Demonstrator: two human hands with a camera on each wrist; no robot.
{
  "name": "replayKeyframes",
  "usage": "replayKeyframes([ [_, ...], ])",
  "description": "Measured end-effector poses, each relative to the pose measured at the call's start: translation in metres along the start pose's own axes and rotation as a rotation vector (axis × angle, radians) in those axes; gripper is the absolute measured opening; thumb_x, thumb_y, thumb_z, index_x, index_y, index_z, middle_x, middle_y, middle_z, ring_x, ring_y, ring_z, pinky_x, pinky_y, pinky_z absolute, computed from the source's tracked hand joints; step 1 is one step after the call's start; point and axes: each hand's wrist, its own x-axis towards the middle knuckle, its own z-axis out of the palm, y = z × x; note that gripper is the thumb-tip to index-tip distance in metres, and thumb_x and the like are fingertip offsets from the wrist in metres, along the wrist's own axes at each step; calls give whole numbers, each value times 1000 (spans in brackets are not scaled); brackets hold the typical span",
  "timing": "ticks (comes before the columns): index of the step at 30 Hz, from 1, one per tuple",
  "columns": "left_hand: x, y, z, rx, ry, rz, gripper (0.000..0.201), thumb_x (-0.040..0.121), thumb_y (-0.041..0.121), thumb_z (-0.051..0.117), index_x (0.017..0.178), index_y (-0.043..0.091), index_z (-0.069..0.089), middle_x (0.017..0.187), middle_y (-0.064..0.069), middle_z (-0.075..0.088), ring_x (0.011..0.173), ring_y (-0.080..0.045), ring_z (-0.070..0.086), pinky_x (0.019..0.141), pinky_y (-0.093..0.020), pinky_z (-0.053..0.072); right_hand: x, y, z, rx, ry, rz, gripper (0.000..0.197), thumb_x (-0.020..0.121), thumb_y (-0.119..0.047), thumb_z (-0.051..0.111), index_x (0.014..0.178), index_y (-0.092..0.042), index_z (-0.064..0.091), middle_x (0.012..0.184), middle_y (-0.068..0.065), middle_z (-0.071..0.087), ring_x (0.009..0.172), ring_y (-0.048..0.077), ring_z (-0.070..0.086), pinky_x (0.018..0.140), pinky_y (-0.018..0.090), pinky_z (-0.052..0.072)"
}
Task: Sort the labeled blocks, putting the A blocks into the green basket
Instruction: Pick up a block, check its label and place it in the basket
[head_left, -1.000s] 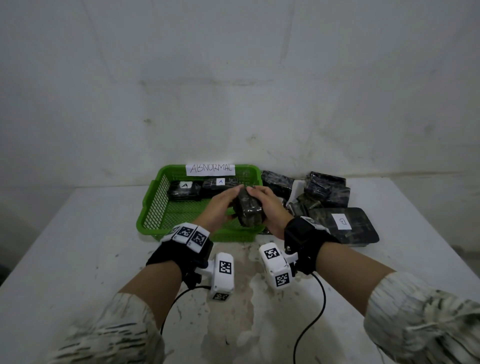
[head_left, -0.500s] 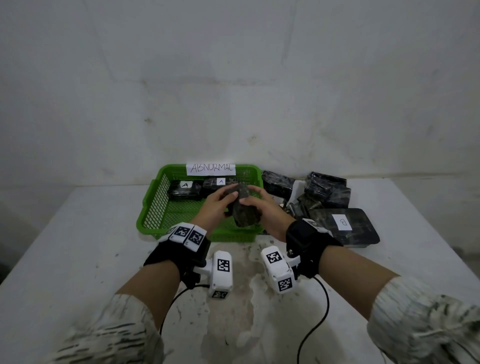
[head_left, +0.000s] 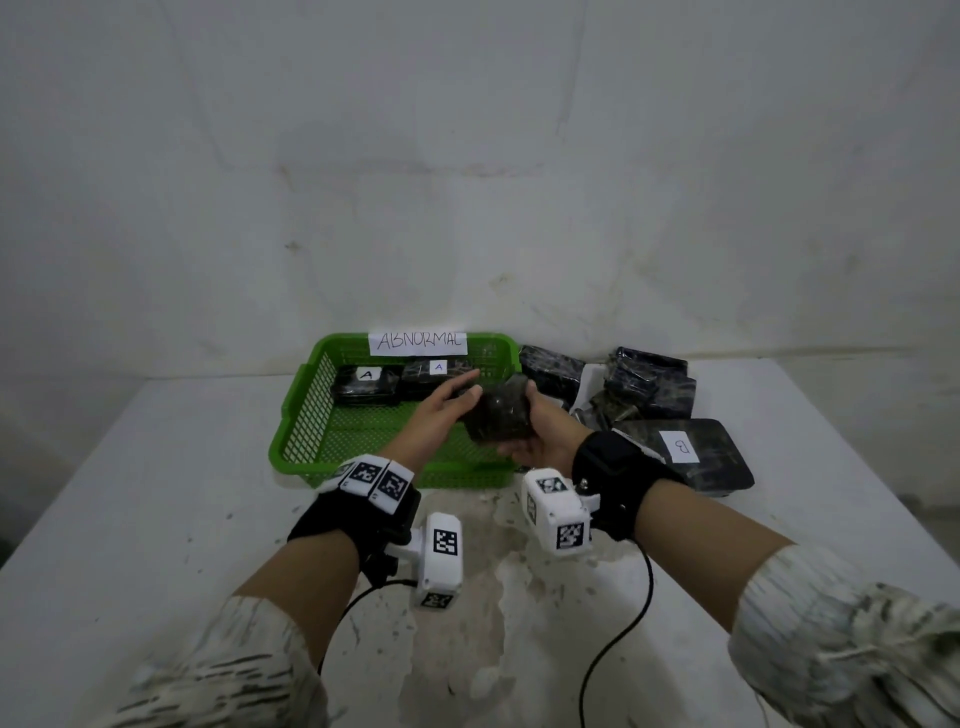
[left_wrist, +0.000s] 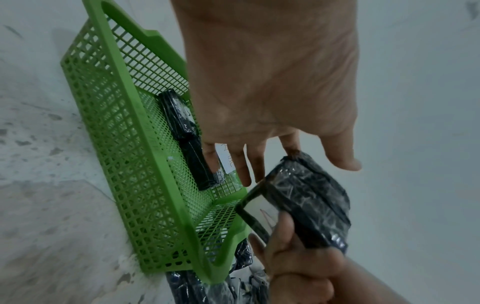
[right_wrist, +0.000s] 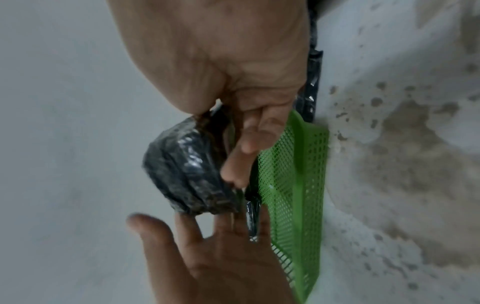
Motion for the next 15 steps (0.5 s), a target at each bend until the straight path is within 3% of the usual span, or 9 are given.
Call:
replayKeyframes([
  [3, -1, -2, 0, -17, -31, -27, 45, 94, 33, 49, 138, 31, 41, 133, -6, 50, 121, -21, 46, 101, -45, 39, 12, -2, -9, 67, 24, 52, 33, 102, -37, 39, 90, -14, 59, 48, 6, 61, 31, 12, 49, 30, 15, 35],
  [6, -1, -4, -2, -68, -5, -37, 45, 92, 27, 54, 134, 35, 41, 130, -10, 53, 119, -26, 49, 101, -54, 40, 10, -3, -16, 17, 16, 97, 36, 100, -39, 44, 79, -14, 58, 46, 1, 45, 36, 10, 36, 32, 16, 31],
  [9, 1, -3, -3, -100, 3, -45, 41, 91, 28, 55, 130, 35, 44, 125, -12, 56, 118, -28, 51, 97, -56, 44, 10, 2, -18, -69, 24, 91, 37, 100, -37, 46, 79, -12, 64, 65, 6, 55, 54, 16, 45, 41, 20, 43],
  [11, 2, -3, -2, -134, -6, -50, 39, 91, 26, 55, 128, 33, 47, 124, -14, 54, 114, -28, 53, 89, -50, 51, 10, 5, -16, -36, -13, 79, 29, 100, -30, 48, 91, -11, 67, 94, 13, 67, 75, 23, 58, 52, 26, 54],
  [13, 4, -3, -1, -152, -16, -45, 36, 91, 22, 57, 124, 31, 49, 125, -18, 51, 110, -29, 55, 82, -41, 54, 8, 5, -13, 36, -42, 25, 25, 100, -24, 46, 104, -10, 66, 109, 13, 67, 88, 24, 63, 60, 28, 57],
  [15, 6, -5, -2, -144, -10, -28, 32, 90, 16, 57, 118, 31, 50, 121, -20, 50, 106, -30, 56, 81, -39, 54, 6, 3, -11, 155, -76, -19, 35, 101, -31, 43, 119, -7, 62, 123, 16, 63, 99, 28, 62, 68, 33, 57],
])
